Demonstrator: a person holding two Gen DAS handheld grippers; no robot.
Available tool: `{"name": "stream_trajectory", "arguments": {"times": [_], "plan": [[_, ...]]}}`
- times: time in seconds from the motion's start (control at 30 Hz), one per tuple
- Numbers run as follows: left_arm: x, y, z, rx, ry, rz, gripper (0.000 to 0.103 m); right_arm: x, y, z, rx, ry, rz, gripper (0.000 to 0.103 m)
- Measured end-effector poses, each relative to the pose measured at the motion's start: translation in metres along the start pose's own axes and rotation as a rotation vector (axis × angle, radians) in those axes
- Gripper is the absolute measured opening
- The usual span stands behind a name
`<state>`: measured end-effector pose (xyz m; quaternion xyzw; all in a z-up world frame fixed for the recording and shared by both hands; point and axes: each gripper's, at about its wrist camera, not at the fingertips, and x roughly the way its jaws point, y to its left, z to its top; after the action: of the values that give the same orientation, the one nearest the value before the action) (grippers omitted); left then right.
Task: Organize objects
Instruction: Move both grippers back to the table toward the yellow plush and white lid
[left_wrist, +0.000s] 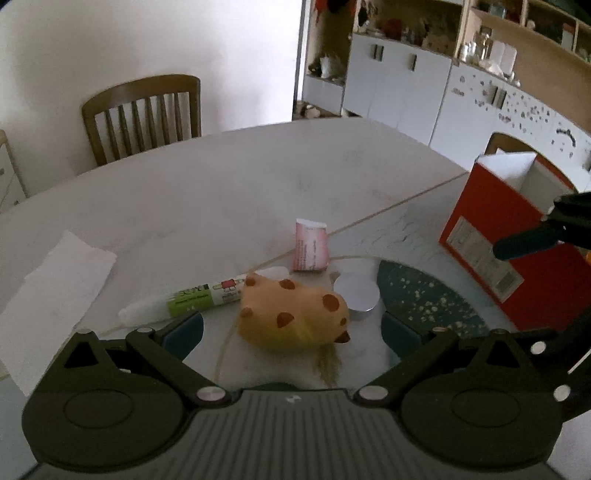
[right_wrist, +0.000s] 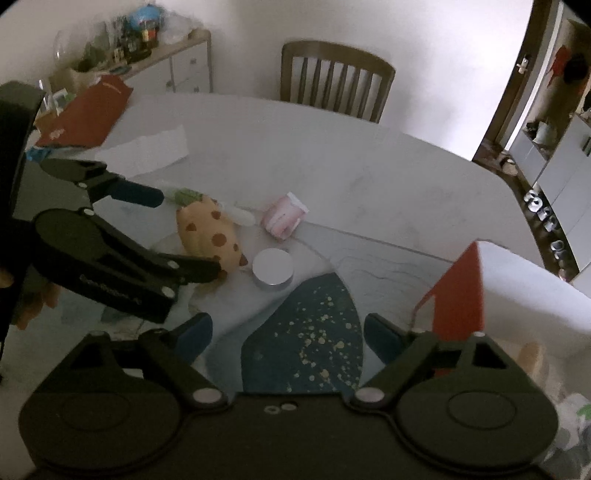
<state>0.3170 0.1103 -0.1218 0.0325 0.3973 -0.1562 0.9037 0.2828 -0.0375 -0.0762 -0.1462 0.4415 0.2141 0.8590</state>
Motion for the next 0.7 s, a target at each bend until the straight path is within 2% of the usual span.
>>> {"name": "stream_trajectory", "arguments": {"times": [0.07, 0.2, 0.37, 0.53, 0.7], "plan": [[0.008, 0.001, -0.001, 0.0, 0.017, -0.016, 0.103, 0.01, 0.002, 0.003, -0.012, 0.01, -0.011, 0.088], [0.019, 0.006, -0.001, -0.002, 0.015, 0.023, 0.103, 0.027, 0.002, 0.007, -0.024, 0.028, -0.015, 0.085], [0.025, 0.015, -0.002, 0.001, 0.002, 0.028, 0.103, 0.04, 0.0, 0.013, -0.034, 0.033, -0.002, 0.085], [0.025, 0.024, -0.001, -0.011, -0.028, -0.018, 0.102, 0.051, -0.001, 0.018, -0.04, 0.038, 0.002, 0.08], [0.021, 0.032, -0.003, -0.042, -0.047, -0.07, 0.092, 0.065, 0.002, 0.022, -0.058, 0.051, 0.001, 0.074]]}}
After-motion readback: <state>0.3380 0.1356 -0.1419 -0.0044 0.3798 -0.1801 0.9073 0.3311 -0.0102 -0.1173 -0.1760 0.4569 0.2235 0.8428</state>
